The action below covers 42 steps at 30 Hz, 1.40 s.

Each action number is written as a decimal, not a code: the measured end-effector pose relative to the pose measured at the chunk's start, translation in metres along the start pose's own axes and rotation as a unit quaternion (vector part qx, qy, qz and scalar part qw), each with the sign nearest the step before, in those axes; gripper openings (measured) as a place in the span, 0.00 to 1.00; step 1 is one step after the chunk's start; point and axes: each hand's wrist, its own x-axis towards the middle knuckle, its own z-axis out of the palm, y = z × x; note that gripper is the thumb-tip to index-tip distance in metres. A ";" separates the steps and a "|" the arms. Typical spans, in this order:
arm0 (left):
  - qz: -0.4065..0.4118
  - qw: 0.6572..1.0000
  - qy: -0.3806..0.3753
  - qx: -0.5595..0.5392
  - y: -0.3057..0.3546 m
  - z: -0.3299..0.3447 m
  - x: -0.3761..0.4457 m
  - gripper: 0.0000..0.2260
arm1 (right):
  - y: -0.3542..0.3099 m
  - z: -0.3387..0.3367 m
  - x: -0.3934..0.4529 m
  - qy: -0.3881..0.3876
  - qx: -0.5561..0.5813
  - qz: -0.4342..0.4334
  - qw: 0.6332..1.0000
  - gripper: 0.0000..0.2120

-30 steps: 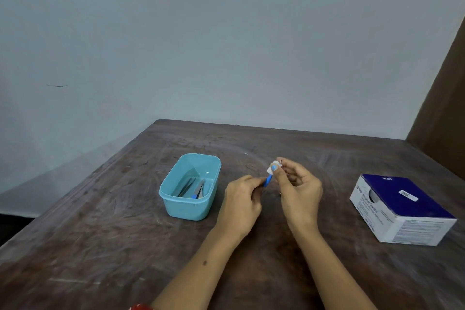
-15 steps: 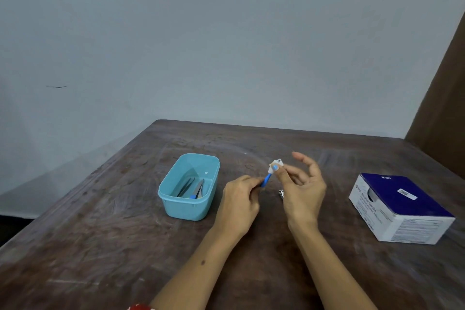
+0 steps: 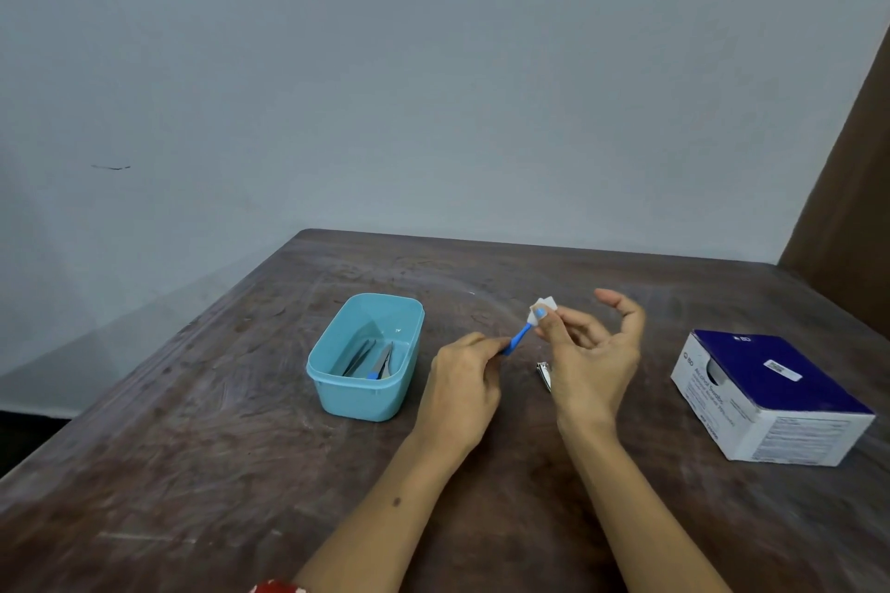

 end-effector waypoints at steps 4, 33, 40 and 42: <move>-0.001 1.000 0.010 -0.013 0.000 0.000 0.000 0.14 | 0.002 -0.001 -0.002 -0.022 -0.030 -0.005 0.999 0.24; -0.060 0.993 0.015 -0.102 -0.002 0.002 -0.001 0.11 | 0.015 0.001 -0.005 -0.063 -0.084 -0.020 0.994 0.13; -0.080 0.987 0.008 -0.138 -0.004 0.002 -0.001 0.10 | 0.011 0.003 -0.005 -0.074 -0.030 0.021 0.997 0.11; -0.076 0.986 0.001 -0.148 -0.002 0.004 -0.001 0.10 | 0.008 0.002 -0.005 -0.044 -0.016 0.016 0.999 0.17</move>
